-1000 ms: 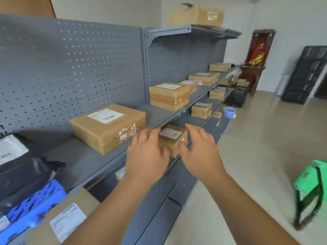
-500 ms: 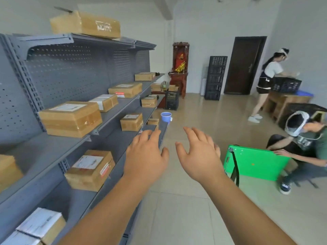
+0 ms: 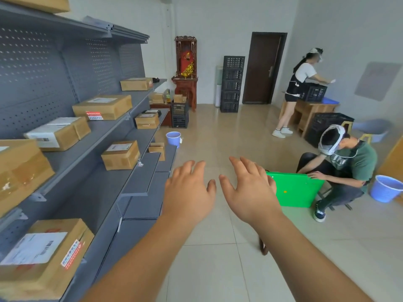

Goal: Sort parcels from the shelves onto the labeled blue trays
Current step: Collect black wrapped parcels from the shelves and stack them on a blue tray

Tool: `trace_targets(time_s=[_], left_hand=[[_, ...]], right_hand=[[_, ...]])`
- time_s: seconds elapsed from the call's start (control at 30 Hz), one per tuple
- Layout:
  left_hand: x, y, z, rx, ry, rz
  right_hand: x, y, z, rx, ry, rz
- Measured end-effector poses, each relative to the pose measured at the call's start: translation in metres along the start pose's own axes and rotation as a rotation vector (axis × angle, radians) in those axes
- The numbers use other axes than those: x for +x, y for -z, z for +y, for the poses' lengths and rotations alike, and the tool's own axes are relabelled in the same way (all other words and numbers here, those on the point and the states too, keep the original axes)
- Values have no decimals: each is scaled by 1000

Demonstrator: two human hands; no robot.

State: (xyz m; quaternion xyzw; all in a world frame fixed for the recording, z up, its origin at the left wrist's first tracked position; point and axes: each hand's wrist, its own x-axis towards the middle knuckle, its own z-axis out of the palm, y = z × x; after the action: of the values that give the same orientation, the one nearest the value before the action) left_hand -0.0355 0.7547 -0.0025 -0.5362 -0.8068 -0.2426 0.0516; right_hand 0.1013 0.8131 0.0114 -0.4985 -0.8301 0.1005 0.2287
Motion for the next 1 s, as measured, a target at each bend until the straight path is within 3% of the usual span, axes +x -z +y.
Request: trace_targets(time_s=[0.43, 0.67, 1.0], left_hand=[[177, -63, -87, 7, -76, -100], [273, -122, -82, 31, -82, -134], [444, -184, -47, 63, 40, -91]], right_hand=[[164, -95, -27, -52, -164, -30], [268, -133, 11, -34, -201, -42], [464, -150, 73, 23, -83, -87]])
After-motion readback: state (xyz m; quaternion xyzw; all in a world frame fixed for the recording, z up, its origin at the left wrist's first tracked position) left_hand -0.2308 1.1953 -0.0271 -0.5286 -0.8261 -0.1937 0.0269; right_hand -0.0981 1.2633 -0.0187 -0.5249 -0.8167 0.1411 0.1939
